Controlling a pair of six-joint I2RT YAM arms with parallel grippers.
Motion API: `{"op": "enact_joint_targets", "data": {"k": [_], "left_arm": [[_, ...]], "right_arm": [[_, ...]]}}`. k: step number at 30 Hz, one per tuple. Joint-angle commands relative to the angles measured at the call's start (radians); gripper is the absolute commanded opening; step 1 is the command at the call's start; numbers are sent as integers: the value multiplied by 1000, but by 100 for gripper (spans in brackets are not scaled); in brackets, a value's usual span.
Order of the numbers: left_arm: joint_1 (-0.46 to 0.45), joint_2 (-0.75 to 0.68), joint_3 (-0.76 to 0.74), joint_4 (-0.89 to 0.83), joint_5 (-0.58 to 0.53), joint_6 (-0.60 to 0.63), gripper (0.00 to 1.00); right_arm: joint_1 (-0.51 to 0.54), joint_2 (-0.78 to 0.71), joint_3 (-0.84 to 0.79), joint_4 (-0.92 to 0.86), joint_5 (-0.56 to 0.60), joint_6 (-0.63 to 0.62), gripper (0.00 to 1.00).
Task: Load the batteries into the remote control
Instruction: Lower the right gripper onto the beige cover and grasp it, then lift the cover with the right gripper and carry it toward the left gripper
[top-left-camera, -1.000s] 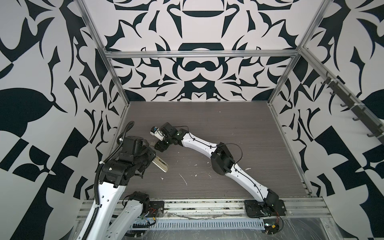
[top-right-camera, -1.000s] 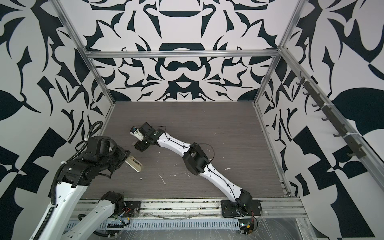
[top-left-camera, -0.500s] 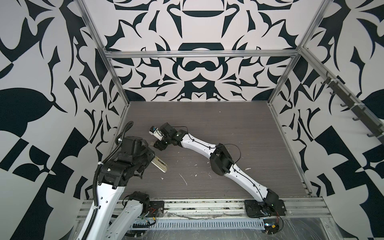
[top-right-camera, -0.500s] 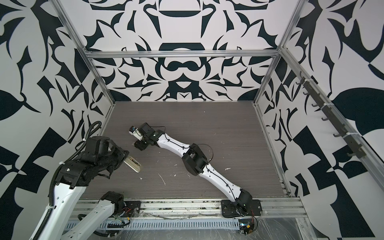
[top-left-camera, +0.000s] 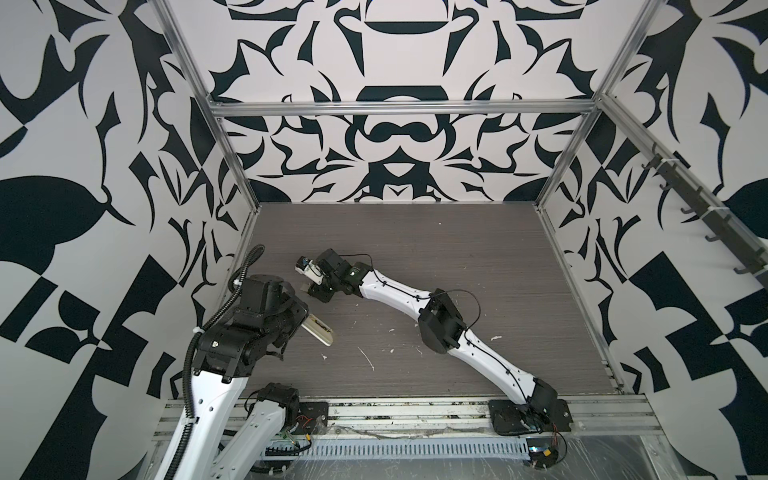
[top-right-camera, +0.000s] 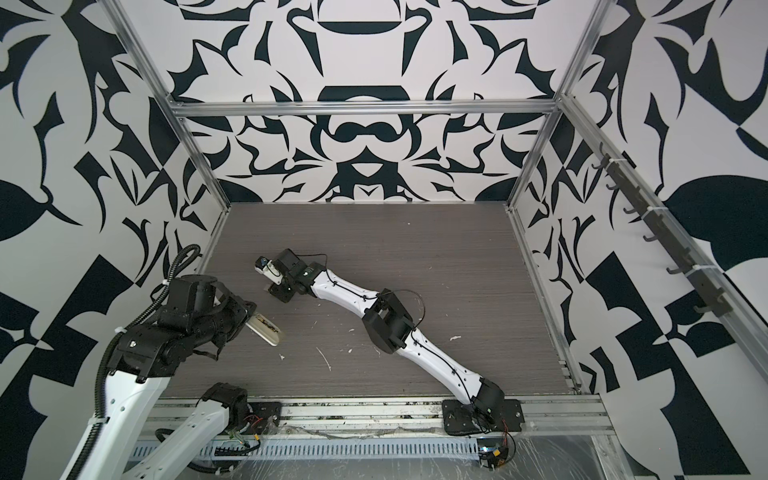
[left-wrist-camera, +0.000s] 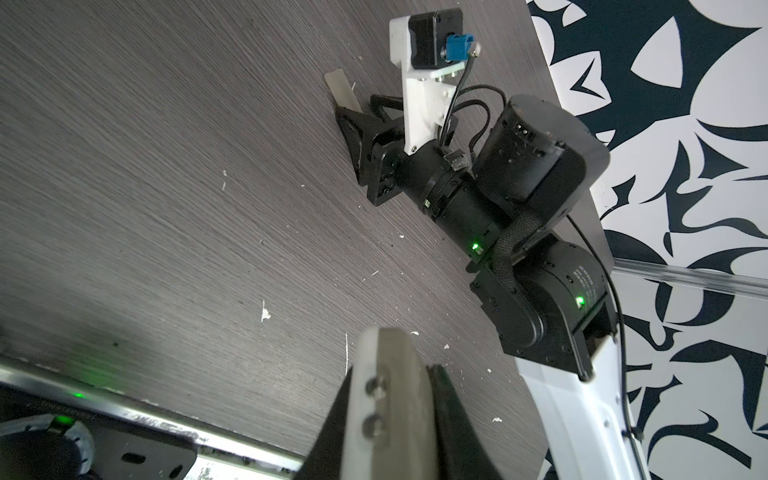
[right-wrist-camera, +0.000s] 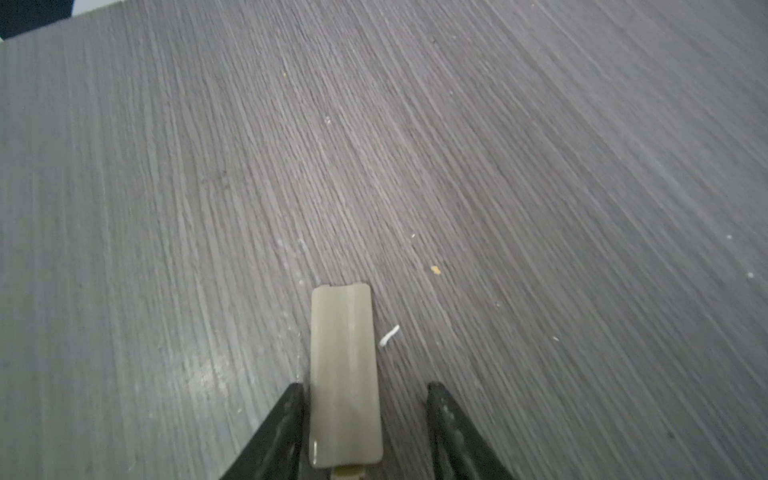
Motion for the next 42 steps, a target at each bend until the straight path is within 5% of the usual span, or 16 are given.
{"op": "enact_joint_targets", "data": {"k": [1,30,42], "left_arm": [[4,2,28,-34,-12,-9,0],[6,61,44,-6,-10,37,0],[6,113,10,76,4,88,0]], "right_arm": [[23,28,-3,-72,10,-16,47],[25,24,-7,-72,40,-40,19],[16,-251,-452,10,93,-3,6]]}}
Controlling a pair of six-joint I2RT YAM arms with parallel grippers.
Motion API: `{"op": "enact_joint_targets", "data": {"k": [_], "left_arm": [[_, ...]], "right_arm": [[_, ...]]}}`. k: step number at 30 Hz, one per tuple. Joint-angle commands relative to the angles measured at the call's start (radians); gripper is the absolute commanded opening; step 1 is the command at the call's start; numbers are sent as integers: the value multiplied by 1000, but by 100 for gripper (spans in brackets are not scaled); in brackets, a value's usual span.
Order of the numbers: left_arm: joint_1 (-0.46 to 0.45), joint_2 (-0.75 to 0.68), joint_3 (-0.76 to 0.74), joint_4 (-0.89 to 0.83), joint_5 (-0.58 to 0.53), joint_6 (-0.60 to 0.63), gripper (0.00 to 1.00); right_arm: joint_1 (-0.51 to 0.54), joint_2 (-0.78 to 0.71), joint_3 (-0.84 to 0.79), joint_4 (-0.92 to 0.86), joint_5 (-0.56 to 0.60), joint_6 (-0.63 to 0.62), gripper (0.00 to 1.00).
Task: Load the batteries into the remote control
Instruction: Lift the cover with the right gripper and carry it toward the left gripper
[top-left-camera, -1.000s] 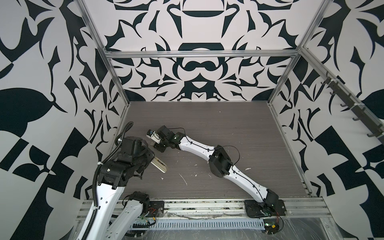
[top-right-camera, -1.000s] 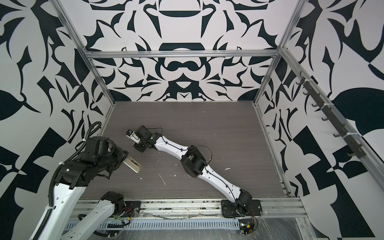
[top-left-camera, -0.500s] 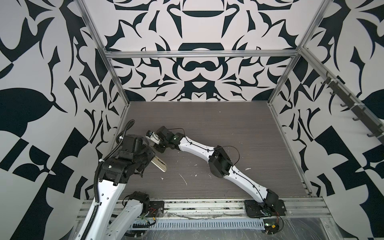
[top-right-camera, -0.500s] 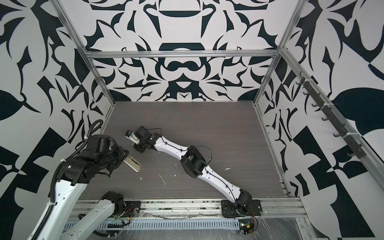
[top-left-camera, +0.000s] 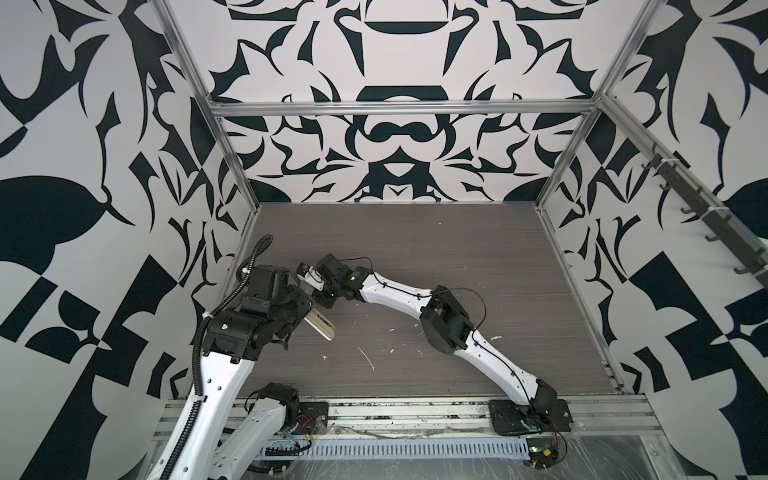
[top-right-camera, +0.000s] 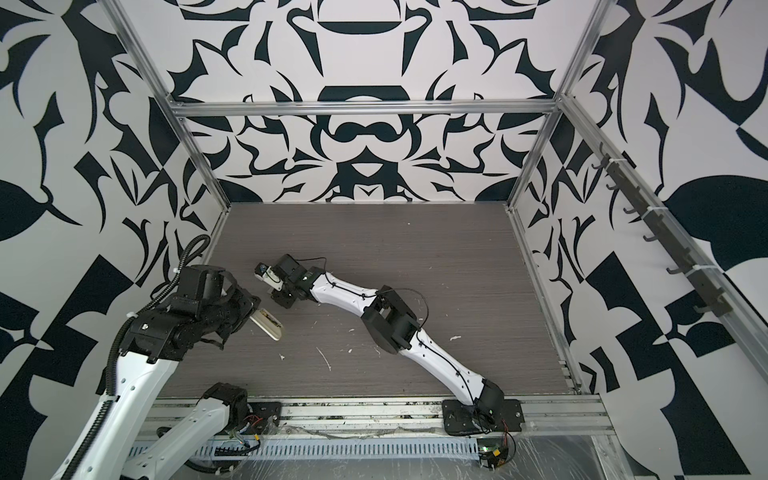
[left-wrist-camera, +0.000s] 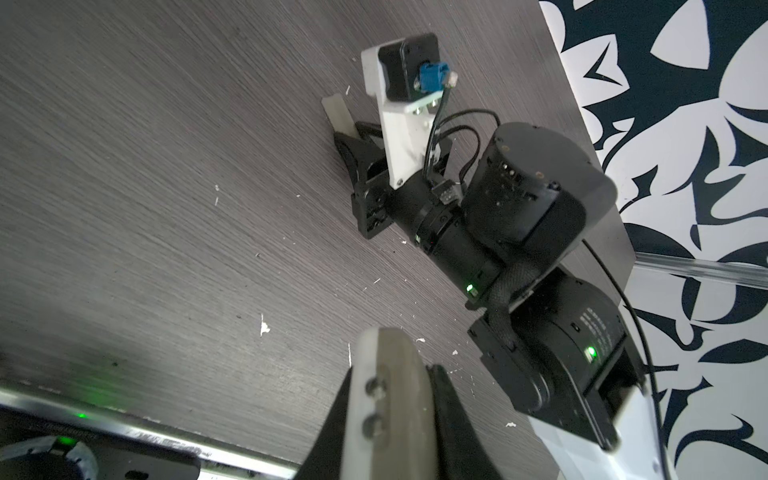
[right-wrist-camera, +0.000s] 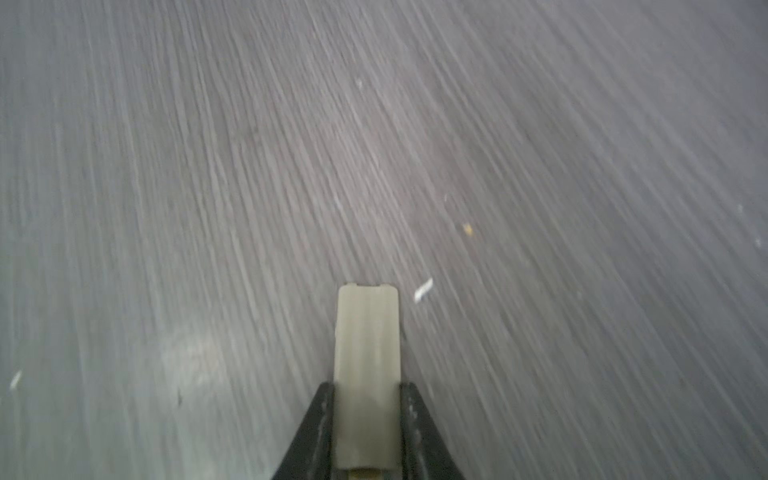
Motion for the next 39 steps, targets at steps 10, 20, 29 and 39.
{"op": "enact_joint_targets", "data": {"k": [10,20,29,39], "left_arm": [[5,75,-77,193,79,105,0],[3,118,-155,414,256,207,0],[-62,181,-186,542,289,266,0],[-103,201,-197,587,297,274,0]], "right_arm": [[-12,-419,-650,33,92,130,3],[-12,-737,-1042,31,193,307,2],[-13,-921,-1227,-13,279,387,2],[-13,-937,-1338,27,304,456,3]]}}
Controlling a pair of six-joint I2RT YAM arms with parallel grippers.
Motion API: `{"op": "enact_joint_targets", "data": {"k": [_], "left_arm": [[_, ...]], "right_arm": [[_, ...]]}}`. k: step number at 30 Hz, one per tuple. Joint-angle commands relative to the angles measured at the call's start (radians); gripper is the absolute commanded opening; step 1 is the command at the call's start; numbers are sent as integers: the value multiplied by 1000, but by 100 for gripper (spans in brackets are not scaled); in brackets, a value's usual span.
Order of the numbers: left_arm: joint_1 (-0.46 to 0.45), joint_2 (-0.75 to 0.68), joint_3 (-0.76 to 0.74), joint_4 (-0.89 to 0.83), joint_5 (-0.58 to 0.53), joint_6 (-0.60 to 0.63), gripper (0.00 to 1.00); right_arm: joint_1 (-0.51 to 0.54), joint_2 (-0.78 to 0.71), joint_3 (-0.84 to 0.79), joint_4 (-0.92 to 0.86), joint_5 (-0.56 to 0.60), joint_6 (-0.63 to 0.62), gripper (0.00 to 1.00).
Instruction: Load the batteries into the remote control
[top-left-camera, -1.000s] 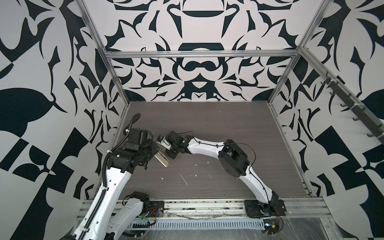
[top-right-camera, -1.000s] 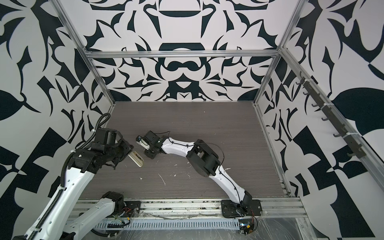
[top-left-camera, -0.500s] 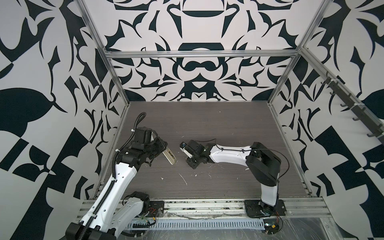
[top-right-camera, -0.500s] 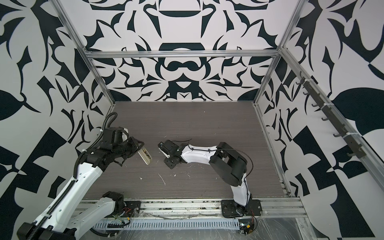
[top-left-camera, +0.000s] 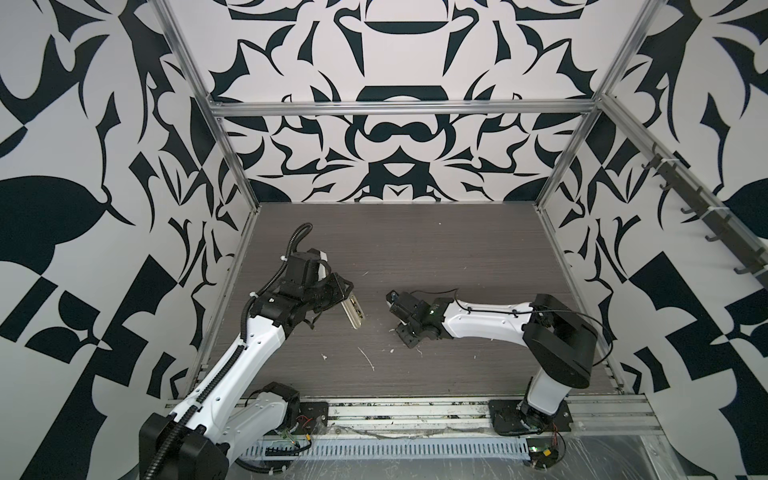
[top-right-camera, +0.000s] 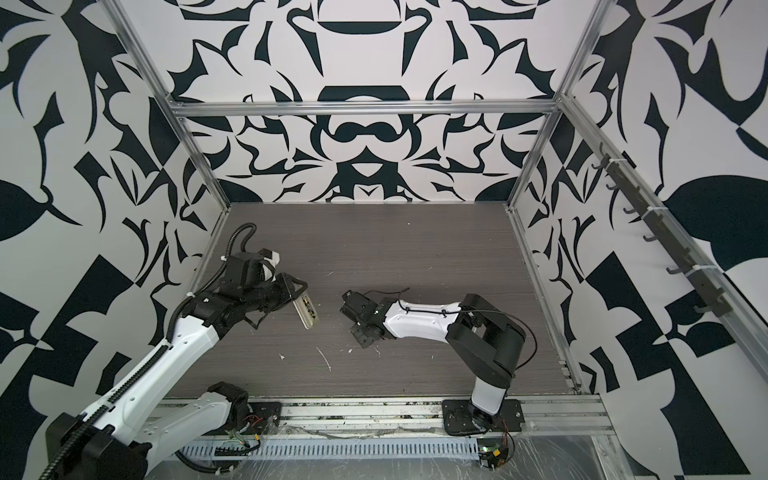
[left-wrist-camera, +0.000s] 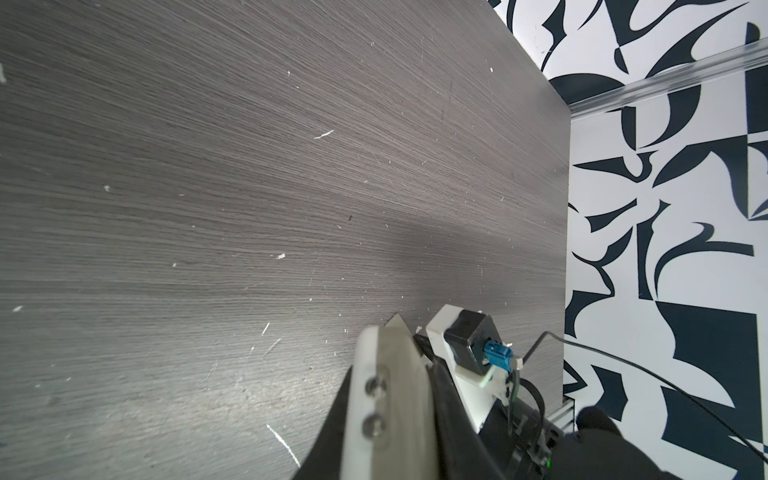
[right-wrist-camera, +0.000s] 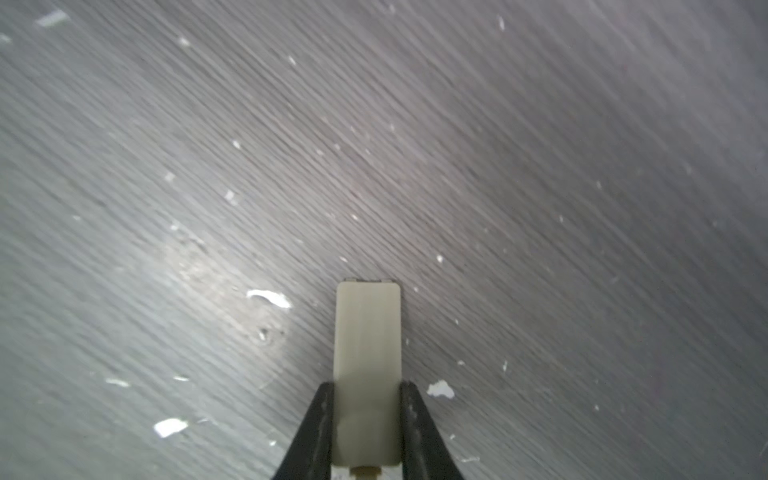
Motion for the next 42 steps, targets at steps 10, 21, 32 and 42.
{"op": "enact_joint_targets", "data": {"k": [10,21,32,42], "left_arm": [[-26,-17,-10,39,6,8,0],[-66,-25,-24,51,-19,-5,0],[-77,-39,-44,69,-33,-15,0],[-78,-55,-60,66,-31,-17,0]], "right_arm": [[-1,-35,-51,3,28,69,25],[-1,-61,-92,-4,27,120,37],[-1,-55,-83,-15,12,132,46],[-1,-47,-87,-15,10,135,23]]}}
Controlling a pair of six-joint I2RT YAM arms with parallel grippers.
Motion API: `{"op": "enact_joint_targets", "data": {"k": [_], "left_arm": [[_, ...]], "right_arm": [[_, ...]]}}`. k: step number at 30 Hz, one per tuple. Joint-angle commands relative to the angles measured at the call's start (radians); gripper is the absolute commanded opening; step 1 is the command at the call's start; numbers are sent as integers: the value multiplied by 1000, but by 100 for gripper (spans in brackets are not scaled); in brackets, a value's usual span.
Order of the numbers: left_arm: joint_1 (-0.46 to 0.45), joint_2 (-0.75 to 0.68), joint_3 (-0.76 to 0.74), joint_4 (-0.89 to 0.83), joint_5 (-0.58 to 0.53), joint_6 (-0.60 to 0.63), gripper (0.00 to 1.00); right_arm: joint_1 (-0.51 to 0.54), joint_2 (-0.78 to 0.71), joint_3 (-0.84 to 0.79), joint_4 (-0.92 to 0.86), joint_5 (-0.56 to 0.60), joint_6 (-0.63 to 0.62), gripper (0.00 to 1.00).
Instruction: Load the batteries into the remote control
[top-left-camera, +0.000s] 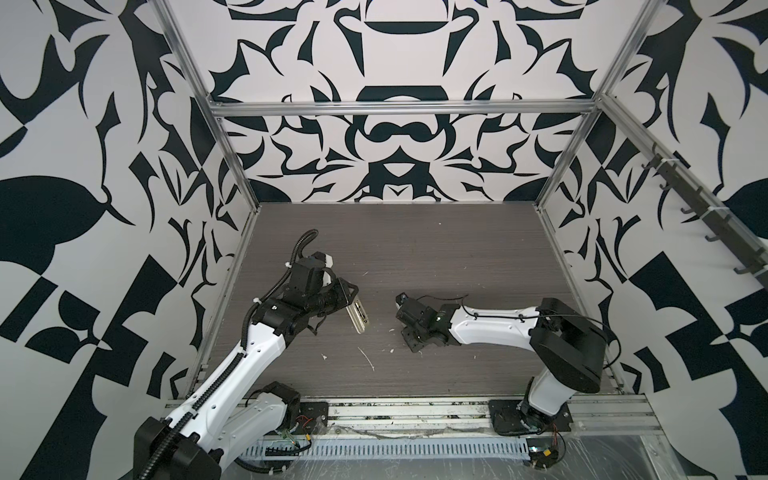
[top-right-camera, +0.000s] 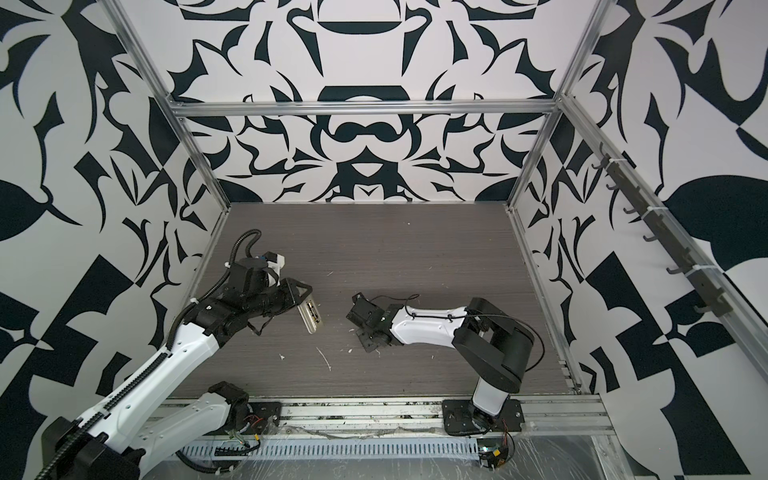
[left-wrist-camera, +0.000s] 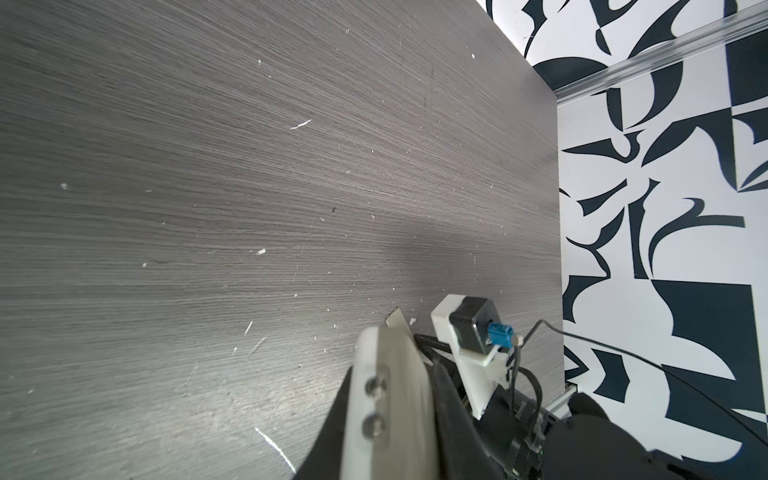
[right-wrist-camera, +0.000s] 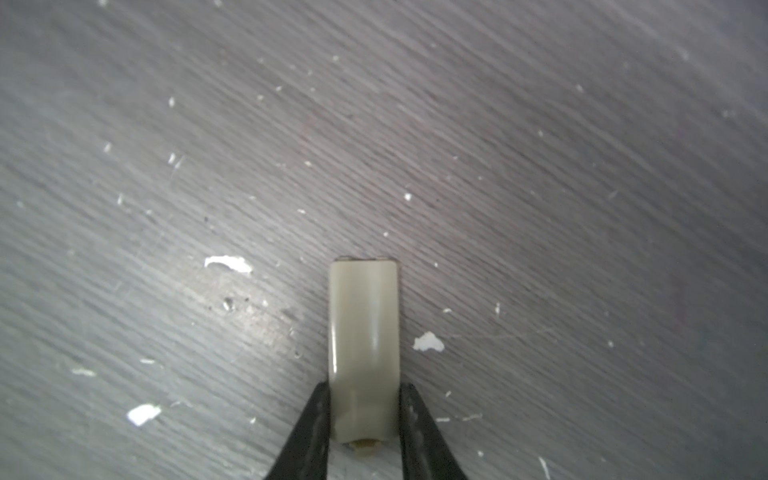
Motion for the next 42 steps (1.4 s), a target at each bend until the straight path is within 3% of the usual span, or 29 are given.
{"op": "enact_joint_targets", "data": {"k": [1,7,19,23,30,42], "left_arm": [[-3,-11,-9,22,-4,-2,0],[-3,14,11,28,-3,7,0],[-3,87,44,161,28,-12,0],[-3,97,59,194,58,-6,0],[-3,101,48,295,133,-22,0],[-3,129,60,340,178,-42,0]], "right_arm": [[-1,-1,-8,-42,2,6,22],[-1,-68,-4,-75,13,-2,11],[1,-456,118,-265,-50,44,3],[9,-435,238,-329,-64,49,2],[13,-314,419,-281,-172,105,2],[19,-227,467,-196,-202,101,2]]}}
